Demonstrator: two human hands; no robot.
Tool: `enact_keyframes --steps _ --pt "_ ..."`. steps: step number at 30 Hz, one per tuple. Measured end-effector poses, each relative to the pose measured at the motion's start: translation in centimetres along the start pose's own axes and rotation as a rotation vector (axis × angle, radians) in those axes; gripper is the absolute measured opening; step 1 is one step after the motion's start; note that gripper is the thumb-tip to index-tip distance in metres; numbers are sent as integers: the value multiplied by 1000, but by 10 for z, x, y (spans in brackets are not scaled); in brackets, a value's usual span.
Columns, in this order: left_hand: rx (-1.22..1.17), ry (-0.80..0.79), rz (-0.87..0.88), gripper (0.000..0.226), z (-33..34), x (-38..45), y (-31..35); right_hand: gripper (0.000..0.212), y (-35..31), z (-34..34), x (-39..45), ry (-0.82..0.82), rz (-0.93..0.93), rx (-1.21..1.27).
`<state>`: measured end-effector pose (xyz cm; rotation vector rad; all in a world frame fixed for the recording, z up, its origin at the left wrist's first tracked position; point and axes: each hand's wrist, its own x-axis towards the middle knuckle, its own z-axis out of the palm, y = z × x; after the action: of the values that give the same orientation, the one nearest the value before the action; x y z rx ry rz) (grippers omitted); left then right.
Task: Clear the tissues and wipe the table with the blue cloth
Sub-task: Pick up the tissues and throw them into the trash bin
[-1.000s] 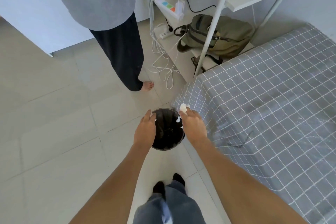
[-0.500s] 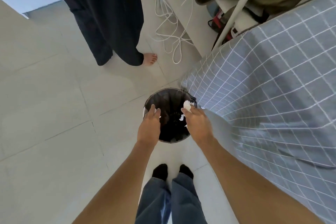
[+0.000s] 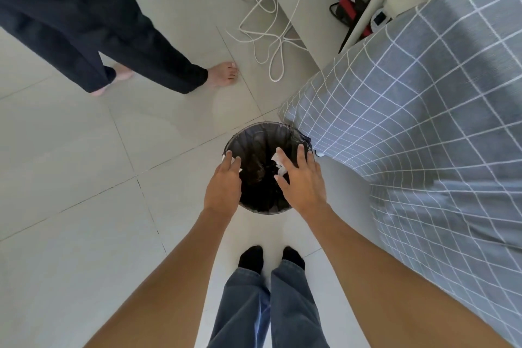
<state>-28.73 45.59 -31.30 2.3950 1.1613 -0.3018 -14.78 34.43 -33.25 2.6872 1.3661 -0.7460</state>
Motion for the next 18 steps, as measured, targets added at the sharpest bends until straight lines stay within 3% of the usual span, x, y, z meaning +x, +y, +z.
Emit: enact_keyframes --steps 9,13,18 --pt "-68 -49 65 49 8 15 25 60 23 -2 -5 -9 74 18" --pt "84 -164 19 68 16 20 26 59 34 -4 -6 -10 89 0" --pt "176 -215 15 69 13 19 29 59 36 -10 -11 -10 93 16"
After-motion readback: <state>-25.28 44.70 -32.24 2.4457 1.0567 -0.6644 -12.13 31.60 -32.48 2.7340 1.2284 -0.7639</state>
